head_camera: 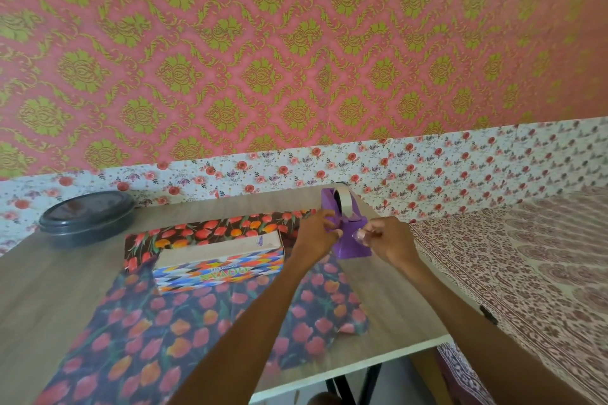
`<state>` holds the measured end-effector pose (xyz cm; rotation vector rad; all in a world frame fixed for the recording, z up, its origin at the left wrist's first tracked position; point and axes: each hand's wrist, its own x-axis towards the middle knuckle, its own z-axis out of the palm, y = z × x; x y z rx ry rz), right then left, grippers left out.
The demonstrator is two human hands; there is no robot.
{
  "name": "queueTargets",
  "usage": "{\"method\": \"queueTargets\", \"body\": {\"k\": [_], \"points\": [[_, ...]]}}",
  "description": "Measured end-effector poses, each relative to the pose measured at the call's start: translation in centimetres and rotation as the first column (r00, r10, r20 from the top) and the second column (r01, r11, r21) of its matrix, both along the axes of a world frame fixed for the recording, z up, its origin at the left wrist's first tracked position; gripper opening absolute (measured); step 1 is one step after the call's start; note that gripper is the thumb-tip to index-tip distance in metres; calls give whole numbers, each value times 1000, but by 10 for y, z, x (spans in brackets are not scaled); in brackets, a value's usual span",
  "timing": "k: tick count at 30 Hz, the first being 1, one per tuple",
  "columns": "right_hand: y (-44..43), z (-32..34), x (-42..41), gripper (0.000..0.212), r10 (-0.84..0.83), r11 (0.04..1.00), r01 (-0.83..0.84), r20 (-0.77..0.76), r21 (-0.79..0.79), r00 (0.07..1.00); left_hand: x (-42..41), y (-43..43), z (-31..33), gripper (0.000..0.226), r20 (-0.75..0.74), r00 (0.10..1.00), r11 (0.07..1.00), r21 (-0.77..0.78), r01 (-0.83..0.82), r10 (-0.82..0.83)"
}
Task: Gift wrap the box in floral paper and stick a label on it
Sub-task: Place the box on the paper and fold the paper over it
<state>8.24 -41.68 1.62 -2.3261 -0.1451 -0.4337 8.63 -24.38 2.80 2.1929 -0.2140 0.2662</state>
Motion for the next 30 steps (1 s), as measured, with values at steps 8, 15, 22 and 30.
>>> {"method": "queueTargets", "body": {"k": [8, 15, 22, 30], "points": [[72, 38, -6, 63, 403, 915, -404, -70, 3, 913, -35, 119, 7, 31, 260, 926, 923, 199, -330, 275], [154, 60, 26, 90, 488, 845, -525, -258, -98, 834, -50, 176, -25, 55, 344, 906, 710, 573, -410, 246], [201, 66, 52, 95, 479, 754, -611, -435, -240, 762, -49, 176, -30, 46, 383, 883, 634, 619, -464, 272], [212, 73, 65, 104, 368, 716, -608, -555, -342, 746, -48, 177, -33, 55, 418, 867, 619, 614, -490, 271]]}}
